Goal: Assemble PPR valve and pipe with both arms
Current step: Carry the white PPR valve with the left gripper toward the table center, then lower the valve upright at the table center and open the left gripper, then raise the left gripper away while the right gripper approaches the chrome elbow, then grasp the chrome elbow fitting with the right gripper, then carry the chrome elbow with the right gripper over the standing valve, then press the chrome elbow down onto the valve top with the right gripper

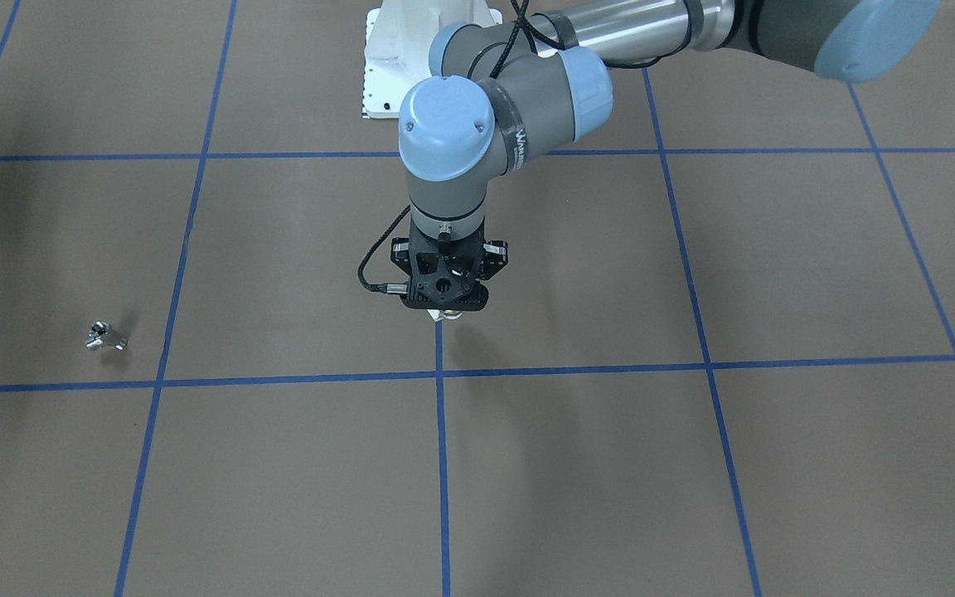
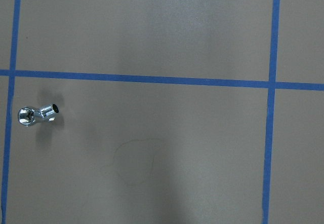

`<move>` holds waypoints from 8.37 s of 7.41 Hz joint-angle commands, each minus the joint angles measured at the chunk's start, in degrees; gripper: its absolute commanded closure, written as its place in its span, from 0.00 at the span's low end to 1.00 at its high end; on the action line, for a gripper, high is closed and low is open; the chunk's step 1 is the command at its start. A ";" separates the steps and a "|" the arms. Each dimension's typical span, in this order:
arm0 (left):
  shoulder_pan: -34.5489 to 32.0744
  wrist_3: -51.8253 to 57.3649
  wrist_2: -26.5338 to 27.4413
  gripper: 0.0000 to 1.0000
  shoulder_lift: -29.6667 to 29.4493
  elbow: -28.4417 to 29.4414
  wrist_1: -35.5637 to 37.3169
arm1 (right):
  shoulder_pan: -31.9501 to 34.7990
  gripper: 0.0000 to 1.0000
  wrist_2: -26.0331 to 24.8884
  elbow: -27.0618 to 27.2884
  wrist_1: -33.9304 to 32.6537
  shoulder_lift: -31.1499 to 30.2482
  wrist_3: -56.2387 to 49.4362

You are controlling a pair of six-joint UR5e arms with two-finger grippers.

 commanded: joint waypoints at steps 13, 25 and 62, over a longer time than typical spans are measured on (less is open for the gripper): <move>1.68 -0.35 0.07 0.48 -1.84 5.92 -3.19 | -0.06 0.00 0.17 0.00 0.00 -0.05 -0.18; -9.66 8.60 -5.99 0.26 25.40 -37.76 9.01 | -20.54 0.00 -6.25 -10.80 16.70 12.85 33.66; -18.80 32.34 -6.17 0.23 40.43 -37.50 6.91 | -44.01 1.00 -21.89 -20.39 -2.64 54.88 74.97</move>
